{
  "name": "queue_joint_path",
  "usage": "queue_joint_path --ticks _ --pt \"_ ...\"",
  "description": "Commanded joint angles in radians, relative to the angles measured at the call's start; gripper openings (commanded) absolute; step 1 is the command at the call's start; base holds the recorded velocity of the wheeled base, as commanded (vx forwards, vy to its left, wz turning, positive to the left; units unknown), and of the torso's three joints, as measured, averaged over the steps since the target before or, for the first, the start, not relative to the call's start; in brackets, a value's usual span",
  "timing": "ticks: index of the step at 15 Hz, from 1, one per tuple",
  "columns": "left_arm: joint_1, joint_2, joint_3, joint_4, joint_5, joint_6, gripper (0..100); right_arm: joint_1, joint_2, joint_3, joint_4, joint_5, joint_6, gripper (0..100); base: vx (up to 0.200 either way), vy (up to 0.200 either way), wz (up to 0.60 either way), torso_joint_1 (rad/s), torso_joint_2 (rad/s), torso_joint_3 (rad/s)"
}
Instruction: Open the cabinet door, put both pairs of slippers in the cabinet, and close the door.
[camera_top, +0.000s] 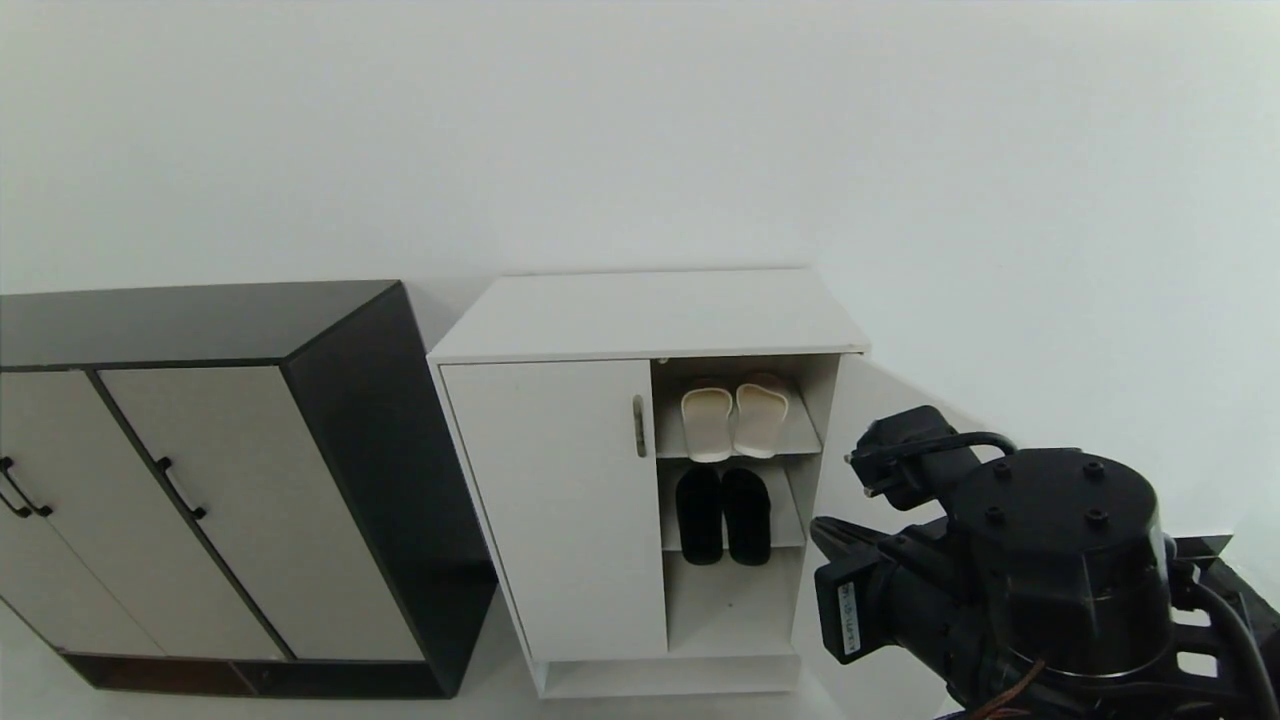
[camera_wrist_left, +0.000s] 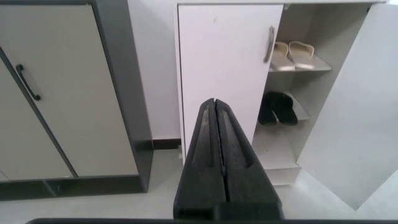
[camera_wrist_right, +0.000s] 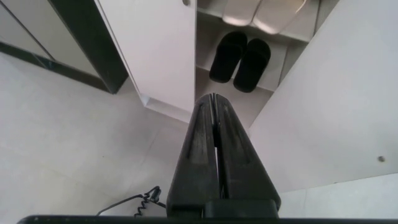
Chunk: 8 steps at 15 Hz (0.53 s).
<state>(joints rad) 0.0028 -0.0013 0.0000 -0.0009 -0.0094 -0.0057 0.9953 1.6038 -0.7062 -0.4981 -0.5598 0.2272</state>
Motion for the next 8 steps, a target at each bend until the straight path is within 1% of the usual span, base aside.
queue_joint_path --ticks 1,8 --pt "0.0 0.001 0.0 -0.001 0.0 0.0 0 0.0 0.002 0.001 0.0 0.0 0.0 0 0.0 0.0 0.0 0.242 -0.55 -0.305" --pt "0.0 0.001 0.0 -0.001 -0.001 0.0 0 0.0 0.01 0.001 0.0 0.001 0.0 0 0.0 0.0 0.0 0.258 -0.58 -0.326"
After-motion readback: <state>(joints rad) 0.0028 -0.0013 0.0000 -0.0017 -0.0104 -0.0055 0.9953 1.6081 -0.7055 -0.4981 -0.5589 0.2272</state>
